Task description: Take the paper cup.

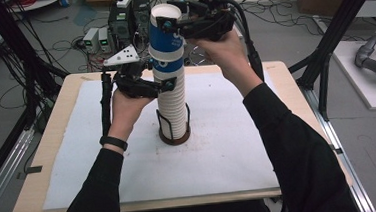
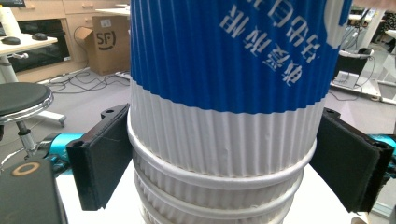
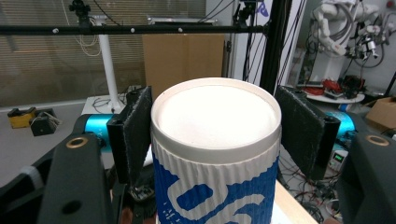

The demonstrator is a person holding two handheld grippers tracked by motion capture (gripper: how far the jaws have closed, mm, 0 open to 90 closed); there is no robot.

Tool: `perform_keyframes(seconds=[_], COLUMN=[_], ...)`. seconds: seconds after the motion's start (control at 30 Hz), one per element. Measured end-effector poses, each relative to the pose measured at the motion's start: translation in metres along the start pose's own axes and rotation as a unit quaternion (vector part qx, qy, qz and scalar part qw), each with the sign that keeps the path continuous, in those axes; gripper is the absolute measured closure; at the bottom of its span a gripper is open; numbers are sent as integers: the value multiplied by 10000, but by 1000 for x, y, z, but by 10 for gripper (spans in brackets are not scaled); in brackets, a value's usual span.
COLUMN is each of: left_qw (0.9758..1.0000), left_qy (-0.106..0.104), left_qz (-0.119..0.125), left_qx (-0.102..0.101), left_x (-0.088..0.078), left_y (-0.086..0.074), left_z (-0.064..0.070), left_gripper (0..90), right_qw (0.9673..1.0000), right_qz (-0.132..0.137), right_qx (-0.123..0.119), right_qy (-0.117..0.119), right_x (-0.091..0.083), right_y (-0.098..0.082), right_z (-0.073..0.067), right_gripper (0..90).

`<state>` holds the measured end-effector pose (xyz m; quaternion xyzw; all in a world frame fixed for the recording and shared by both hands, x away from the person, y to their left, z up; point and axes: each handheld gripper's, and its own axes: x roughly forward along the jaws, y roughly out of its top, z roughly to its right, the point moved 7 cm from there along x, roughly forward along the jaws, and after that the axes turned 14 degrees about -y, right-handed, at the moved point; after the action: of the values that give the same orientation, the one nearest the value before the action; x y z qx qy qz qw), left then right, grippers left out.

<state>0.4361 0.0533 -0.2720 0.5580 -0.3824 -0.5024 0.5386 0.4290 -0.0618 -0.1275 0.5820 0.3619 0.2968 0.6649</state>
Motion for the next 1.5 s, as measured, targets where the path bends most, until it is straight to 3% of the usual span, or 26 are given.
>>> perform_keyframes(seconds=[0.3, 0.53, 0.83, 1.13, 1.27, 1.33, 1.5], left_qw=[10000, 10000, 10000, 10000, 9998, 9997, 9994], left_qy=[-19, -21, -14, 5, 62, 159, 299], left_qz=[13, -7, -12, -39, -88, -100, -117], left_qx=[-5, 6, 10, 30, 138, 131, 144], left_x=[0, 0, 0, 0, 0, 0, -4], left_y=[0, 0, 0, 1, 1, 1, 2], left_z=[0, -1, -1, 0, 0, -1, -1], left_gripper=[121, 121, 120, 118, 114, 57, 17], right_qw=[9997, 9990, 9984, 9982, 9985, 9987, 9990], right_qz=[225, 438, 557, 579, 517, 466, 390], right_qx=[-36, -16, -77, -183, -161, -192, -180], right_qy=[-5, 129, 68, 6, -25, -50, -86], right_x=[-12, -25, -47, -72, -75, -79, -84], right_y=[16, 25, 28, 14, 5, -3, -16], right_z=[-2, -5, 1, 7, 11, 12, 14], right_gripper=[312, 313, 313, 313, 313, 313, 313])
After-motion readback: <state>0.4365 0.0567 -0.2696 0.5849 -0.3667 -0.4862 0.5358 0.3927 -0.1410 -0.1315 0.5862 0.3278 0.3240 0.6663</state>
